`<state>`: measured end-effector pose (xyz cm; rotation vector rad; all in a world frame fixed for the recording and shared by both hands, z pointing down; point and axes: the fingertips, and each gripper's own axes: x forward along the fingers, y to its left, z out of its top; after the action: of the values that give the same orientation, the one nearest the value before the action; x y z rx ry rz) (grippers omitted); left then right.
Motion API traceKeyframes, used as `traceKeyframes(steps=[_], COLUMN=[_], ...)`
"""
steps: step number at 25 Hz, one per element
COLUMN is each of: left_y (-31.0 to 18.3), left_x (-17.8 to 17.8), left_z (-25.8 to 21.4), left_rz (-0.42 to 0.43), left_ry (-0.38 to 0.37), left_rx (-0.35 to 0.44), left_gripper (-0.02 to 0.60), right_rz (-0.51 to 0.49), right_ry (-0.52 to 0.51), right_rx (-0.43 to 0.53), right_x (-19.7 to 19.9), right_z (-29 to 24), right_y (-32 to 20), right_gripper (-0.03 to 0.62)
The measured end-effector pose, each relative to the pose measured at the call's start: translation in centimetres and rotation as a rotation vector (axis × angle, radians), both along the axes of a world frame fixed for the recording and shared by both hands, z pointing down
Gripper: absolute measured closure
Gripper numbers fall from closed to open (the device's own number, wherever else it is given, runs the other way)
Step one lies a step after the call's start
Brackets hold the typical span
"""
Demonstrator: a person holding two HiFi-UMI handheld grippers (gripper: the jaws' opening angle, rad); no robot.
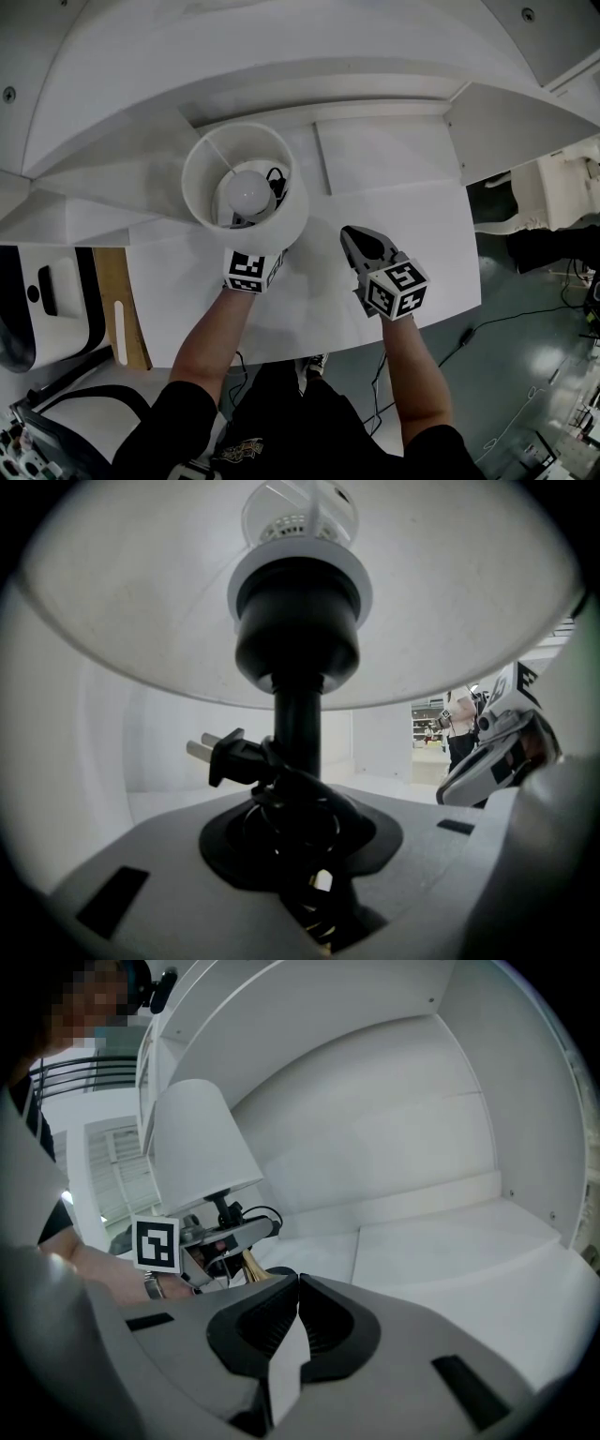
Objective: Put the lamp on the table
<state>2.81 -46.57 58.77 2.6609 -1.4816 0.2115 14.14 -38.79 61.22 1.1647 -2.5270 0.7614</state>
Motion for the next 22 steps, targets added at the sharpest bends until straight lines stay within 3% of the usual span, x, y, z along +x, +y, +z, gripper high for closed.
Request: traceKeyframes(steps=[8,22], left_y=[0.1,3.4], left_x=[-0.3,-2.1], left_z=[0.3,1.9], left_rz=[-0.033,-0.136], left_ry=[0.001,0.022], left_rx=[-0.016,-0.152], left_gripper=[0.449,0.393], right_rz=[-0.005,0.005], right_ry=[-0.006,-0.003], right_rx=[0.008,0.035], right_x=[-0.1,1.3], right_z=[-0.6,-2.7], right_y=[1.1,4.2], right_gripper=[0.568,0.568])
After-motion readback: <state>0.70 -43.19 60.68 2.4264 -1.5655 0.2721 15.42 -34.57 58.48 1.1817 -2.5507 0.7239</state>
